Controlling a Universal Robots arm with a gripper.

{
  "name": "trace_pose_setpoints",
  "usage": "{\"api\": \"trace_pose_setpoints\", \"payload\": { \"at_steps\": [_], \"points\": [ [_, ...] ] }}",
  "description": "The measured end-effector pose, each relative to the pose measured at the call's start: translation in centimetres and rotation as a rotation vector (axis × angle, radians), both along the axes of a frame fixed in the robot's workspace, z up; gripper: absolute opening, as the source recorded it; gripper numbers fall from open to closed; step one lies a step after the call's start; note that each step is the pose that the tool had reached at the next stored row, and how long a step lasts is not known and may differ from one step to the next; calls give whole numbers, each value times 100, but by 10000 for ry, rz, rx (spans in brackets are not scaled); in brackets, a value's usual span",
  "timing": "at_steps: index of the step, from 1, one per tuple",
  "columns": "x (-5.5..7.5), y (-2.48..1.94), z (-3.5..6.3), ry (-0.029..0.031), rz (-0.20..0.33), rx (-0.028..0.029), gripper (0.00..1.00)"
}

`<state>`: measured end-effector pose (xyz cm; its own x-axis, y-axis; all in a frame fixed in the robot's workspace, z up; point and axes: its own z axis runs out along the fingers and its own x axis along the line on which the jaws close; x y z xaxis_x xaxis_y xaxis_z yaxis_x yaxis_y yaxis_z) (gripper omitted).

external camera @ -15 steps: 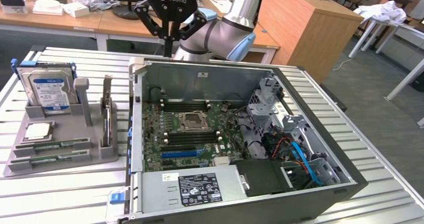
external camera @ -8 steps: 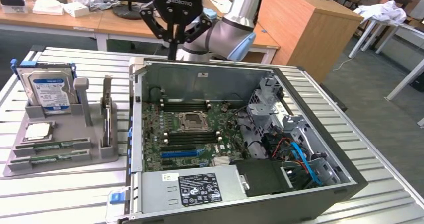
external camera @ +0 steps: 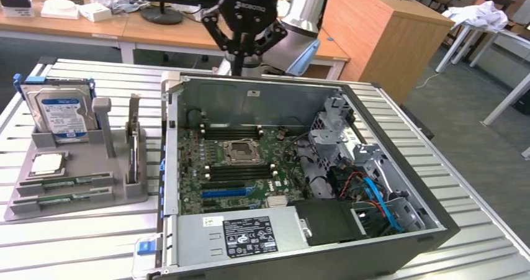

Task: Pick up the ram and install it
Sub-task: 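Reach for the ram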

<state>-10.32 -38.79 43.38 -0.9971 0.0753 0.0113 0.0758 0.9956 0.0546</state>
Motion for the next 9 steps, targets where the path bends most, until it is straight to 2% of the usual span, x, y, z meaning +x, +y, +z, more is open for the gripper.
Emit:
{"api": "trace_pose_setpoints", "payload": {
  "at_steps": [5,9],
  "points": [
    [229,0,-1,25,2,1,10],
    [393,-4,-2,96,0,3,10]
  ]
}}
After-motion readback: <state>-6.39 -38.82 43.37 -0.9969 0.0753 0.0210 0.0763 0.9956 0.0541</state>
